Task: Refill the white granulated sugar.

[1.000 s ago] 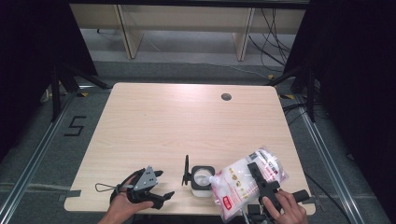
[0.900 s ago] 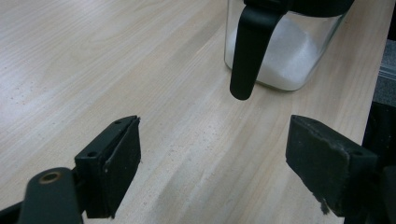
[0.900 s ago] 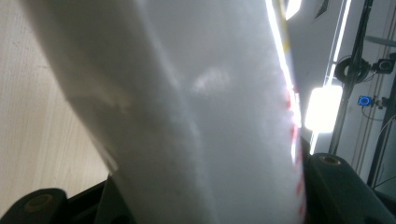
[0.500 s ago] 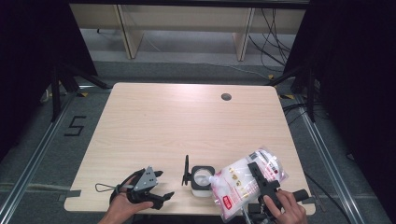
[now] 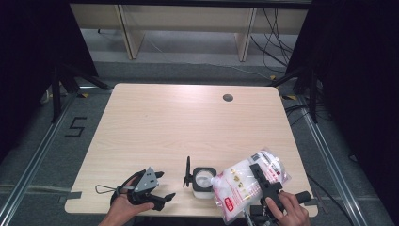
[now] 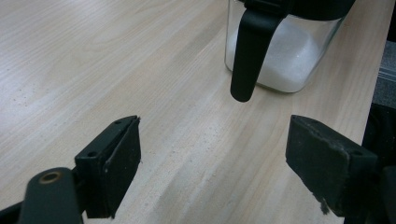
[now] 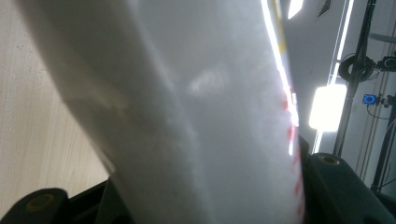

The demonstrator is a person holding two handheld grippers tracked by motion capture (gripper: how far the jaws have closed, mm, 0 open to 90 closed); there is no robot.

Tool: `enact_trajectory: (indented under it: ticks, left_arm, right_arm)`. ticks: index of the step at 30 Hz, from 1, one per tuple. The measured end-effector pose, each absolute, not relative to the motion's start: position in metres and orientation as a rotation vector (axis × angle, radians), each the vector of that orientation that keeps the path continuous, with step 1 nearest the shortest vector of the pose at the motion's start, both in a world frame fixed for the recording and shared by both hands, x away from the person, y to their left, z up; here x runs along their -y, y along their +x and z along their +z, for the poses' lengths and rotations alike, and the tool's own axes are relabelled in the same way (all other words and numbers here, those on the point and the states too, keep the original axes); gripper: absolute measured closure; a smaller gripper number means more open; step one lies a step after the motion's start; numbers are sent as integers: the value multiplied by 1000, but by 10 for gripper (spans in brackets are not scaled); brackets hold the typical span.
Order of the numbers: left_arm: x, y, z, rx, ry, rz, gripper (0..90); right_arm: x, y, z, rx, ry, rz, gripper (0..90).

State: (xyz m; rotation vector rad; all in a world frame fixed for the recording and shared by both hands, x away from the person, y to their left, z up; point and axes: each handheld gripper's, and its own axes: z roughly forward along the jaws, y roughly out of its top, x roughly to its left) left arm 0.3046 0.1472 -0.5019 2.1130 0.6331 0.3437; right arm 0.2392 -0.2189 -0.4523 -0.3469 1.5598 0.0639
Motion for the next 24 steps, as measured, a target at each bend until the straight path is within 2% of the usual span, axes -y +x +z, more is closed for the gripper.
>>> enact_trajectory:
  ticks: [24]
  left_arm:
    - [-147,304,-502,-635,2116,353,177]
  right_arm:
    - [218,239,-450,-1550,-369,52,528]
